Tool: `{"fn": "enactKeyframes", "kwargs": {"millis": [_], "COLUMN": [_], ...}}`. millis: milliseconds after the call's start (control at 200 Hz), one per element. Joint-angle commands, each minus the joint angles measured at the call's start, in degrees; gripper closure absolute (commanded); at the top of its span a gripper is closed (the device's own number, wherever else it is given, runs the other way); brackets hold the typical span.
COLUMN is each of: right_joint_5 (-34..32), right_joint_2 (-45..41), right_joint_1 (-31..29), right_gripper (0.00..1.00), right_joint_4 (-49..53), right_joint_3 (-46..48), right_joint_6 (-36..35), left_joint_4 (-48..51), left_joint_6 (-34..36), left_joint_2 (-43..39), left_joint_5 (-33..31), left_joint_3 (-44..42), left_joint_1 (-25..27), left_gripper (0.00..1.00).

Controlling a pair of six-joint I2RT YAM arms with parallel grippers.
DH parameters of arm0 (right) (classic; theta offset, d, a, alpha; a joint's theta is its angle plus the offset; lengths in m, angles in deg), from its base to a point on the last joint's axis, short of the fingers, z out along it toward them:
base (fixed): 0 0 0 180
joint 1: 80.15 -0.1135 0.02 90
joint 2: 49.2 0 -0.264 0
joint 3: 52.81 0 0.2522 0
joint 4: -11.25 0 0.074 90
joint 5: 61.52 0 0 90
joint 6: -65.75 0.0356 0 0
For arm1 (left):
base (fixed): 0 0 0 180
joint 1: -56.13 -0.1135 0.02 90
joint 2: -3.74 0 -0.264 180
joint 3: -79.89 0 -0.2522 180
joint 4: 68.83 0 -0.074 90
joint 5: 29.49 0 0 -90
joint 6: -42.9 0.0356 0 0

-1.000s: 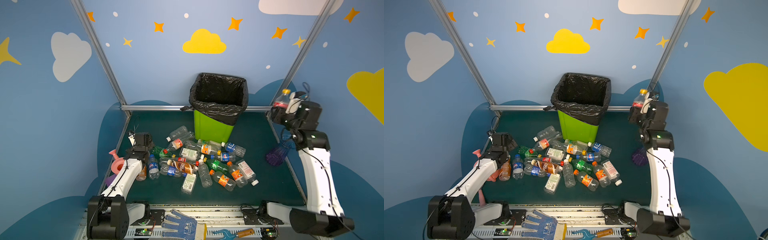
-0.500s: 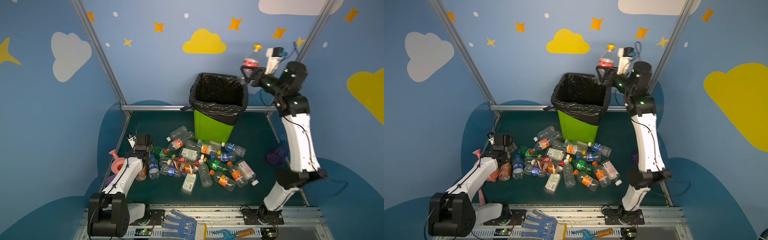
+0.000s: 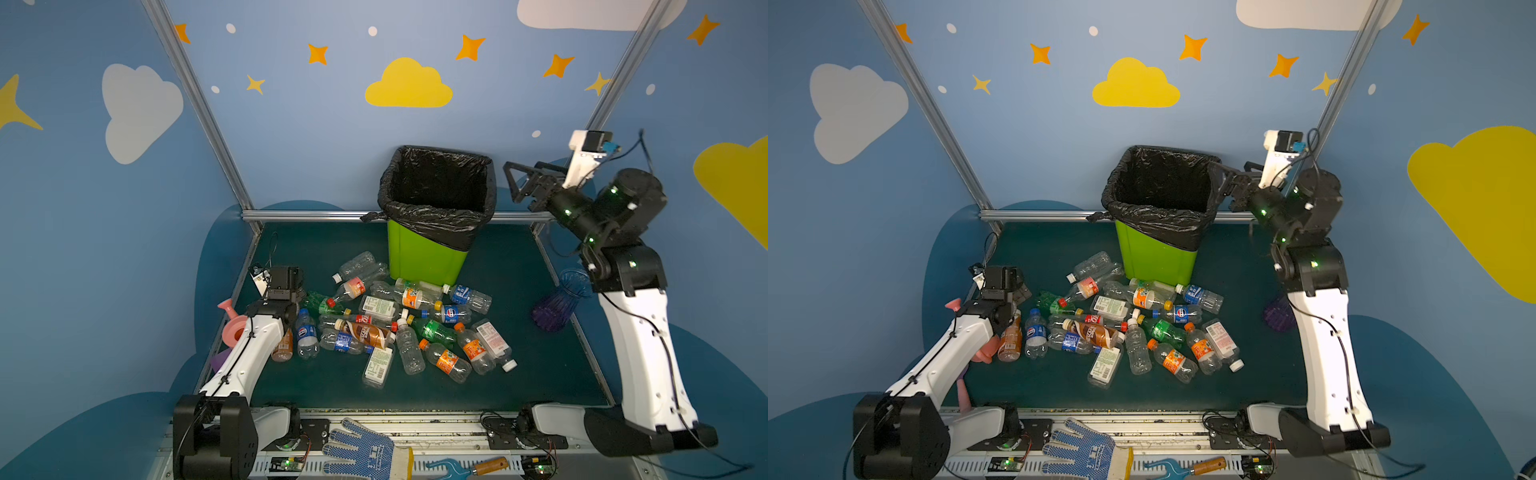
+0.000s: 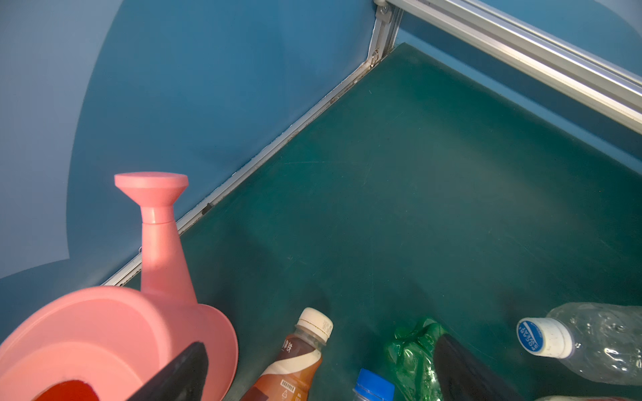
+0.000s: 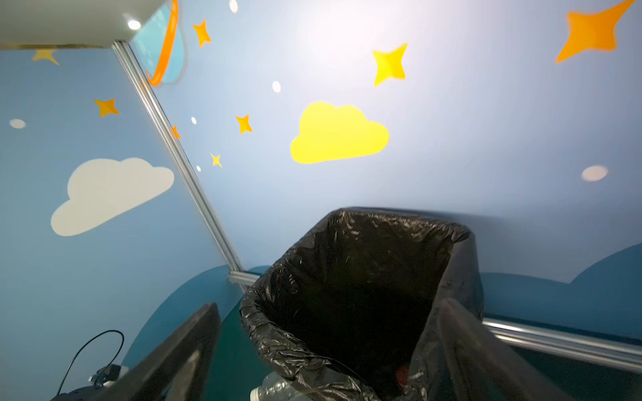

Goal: Throw the plastic bottles in the bin
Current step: 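Withdraw the right gripper while the left gripper grasps the brown coffee bottle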

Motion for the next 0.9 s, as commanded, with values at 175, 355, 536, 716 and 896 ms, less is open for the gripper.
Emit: {"fn": "enactKeyframes", "kwargs": {"millis": [175,355,536,716,896], "right_joint_5": [1.0,0.9,1.3,3.3,4.3], "right_joint_2": [-6.2,-10.4,-12.6,-13.0,-12.5], "right_joint_1": [9.5,13.9,17.1,19.6,21.2], "right_gripper": [0.02,0.02,0.02,0.02,0.02], "right_joint_4": [-3.6,-2.2,-1.1,-2.0,-2.6], "right_joint_3": [24.6,36.2,43.2,45.7,46.2], "right_joint_6": [7.7,10.6,12.6,14.5,15.5], "left_joint_4": [8.1,12.6,17.6,19.5,19.6], "left_joint_6": [1.2,0.7,0.0,-1.6,-3.3], "left_joint_2": [1.0,4.5,10.0,14.3,15.8], "left_joint_5": [3.9,3.3,5.7,8.5,9.5], "left_joint_3": [1.1,2.4,5.1,5.2,4.1], "left_joint_1": [0.1,0.0,0.0,0.0,-0.1], "left_gripper": [0.0,0.0,0.02,0.05,0.07]}}
